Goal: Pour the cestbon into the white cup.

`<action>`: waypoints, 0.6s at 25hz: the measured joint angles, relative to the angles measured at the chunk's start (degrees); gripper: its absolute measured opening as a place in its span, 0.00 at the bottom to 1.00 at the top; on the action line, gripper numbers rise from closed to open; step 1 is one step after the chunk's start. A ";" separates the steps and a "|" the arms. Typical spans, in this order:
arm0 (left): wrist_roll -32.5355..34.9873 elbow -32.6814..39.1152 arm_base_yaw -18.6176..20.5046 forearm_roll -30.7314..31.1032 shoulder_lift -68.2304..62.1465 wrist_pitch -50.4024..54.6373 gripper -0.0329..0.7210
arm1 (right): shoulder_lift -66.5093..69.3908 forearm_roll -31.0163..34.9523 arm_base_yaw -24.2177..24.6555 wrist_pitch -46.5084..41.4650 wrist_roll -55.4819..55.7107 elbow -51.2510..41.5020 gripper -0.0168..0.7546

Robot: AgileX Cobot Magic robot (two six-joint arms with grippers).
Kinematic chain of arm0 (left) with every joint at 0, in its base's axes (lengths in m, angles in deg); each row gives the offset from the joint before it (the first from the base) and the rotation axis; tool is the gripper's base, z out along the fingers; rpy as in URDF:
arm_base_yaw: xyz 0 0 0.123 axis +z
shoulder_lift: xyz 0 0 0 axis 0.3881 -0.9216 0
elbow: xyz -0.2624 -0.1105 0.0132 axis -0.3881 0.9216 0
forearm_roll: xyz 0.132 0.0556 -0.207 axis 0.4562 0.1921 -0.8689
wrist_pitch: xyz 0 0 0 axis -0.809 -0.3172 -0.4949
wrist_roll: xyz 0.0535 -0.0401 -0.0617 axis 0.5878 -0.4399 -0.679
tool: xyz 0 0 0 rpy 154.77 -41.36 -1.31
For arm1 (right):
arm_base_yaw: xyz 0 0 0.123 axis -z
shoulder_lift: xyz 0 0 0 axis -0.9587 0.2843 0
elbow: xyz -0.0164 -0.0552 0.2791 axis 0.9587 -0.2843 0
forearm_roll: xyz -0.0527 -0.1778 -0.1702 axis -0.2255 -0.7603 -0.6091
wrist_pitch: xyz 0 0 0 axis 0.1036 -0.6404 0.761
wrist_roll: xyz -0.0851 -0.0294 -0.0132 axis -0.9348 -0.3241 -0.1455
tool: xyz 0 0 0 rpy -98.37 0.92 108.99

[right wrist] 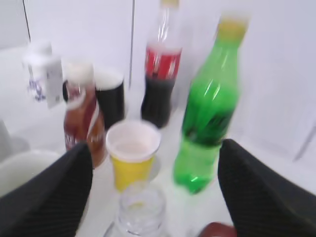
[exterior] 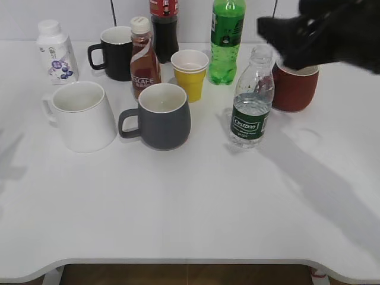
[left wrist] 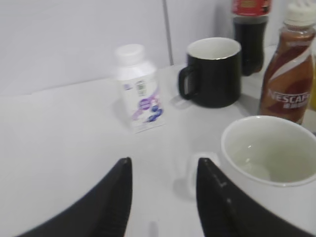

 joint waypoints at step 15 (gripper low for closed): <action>-0.72 -8.82 -2.20 -9.18 41.20 62.83 0.80 | -42.65 5.89 -18.98 -70.33 4.29 -0.05 0.80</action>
